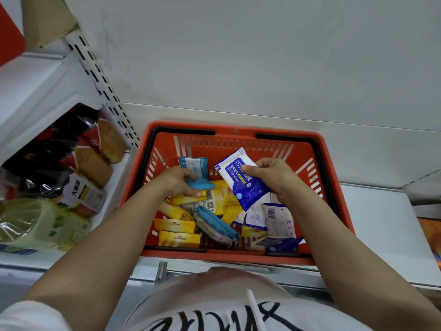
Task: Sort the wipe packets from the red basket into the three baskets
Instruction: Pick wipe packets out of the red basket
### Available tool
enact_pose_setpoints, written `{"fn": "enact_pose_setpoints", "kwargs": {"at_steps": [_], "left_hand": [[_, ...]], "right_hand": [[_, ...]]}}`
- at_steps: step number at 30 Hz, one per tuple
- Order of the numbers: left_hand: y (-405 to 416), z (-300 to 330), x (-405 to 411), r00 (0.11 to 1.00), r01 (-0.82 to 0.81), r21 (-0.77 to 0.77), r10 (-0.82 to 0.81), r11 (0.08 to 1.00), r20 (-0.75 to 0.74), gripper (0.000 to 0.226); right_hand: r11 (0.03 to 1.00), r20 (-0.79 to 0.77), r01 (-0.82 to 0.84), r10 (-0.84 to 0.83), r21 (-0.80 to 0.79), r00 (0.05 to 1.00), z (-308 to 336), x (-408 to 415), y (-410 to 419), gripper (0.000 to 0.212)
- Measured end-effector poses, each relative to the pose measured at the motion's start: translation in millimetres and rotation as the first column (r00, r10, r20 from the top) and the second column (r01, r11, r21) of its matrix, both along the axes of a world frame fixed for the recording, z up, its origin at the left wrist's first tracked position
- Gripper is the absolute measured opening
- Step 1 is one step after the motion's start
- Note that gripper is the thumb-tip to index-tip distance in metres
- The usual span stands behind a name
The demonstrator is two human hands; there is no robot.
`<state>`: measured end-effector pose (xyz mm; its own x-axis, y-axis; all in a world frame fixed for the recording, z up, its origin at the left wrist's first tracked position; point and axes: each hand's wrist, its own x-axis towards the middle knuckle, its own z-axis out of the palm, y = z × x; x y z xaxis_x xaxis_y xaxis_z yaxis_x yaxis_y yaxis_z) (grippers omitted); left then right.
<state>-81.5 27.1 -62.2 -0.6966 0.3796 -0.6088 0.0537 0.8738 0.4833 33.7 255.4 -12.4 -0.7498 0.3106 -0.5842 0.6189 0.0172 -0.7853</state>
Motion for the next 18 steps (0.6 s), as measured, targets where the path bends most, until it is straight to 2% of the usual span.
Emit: {"fn": "enact_pose_setpoints", "kwargs": {"at_steps": [3,6,8,9,11,13,18], "left_hand": [[1.7,-0.9,1.9,0.997,-0.045,0.057,0.048,0.997,-0.054,0.052],[2.8,3.6,2.0,0.982,-0.068,0.089,0.083,0.994,-0.168,0.026],[4.0,10.0,2.1,0.962,-0.144,0.232,0.191,0.962,-0.197,0.012],[5.0,14.4,2.1,0.947,-0.213,0.349,0.281,0.912,-0.155,0.007],[8.6,25.5,2.7,0.899,-0.383,0.536,0.436,0.752,0.03,0.012],[12.6,34.3,4.0,0.845,-0.502,0.595,0.503,0.627,0.183,0.017],[21.2,41.9,12.8,0.811,-0.544,0.65,0.529,0.53,0.248,0.024]], "right_hand": [[1.0,-0.002,0.004,-0.004,0.003,1.0,0.7,-1.1,-1.4,0.034],[1.0,-0.012,0.017,-0.017,0.0,1.0,2.8,0.0,-2.0,0.033],[0.999,-0.03,0.044,-0.044,-0.01,0.999,5.2,2.5,-1.8,0.033],[0.997,-0.048,0.07,-0.071,-0.025,0.996,6.4,3.8,-1.3,0.034],[0.988,-0.078,0.137,-0.143,-0.077,0.987,9.1,6.7,-0.2,0.036],[0.978,-0.094,0.18,-0.19,-0.106,0.977,11.7,10.3,-0.3,0.035],[0.956,-0.178,0.241,-0.269,-0.168,0.946,15.6,25.2,-10.8,0.039]]}}
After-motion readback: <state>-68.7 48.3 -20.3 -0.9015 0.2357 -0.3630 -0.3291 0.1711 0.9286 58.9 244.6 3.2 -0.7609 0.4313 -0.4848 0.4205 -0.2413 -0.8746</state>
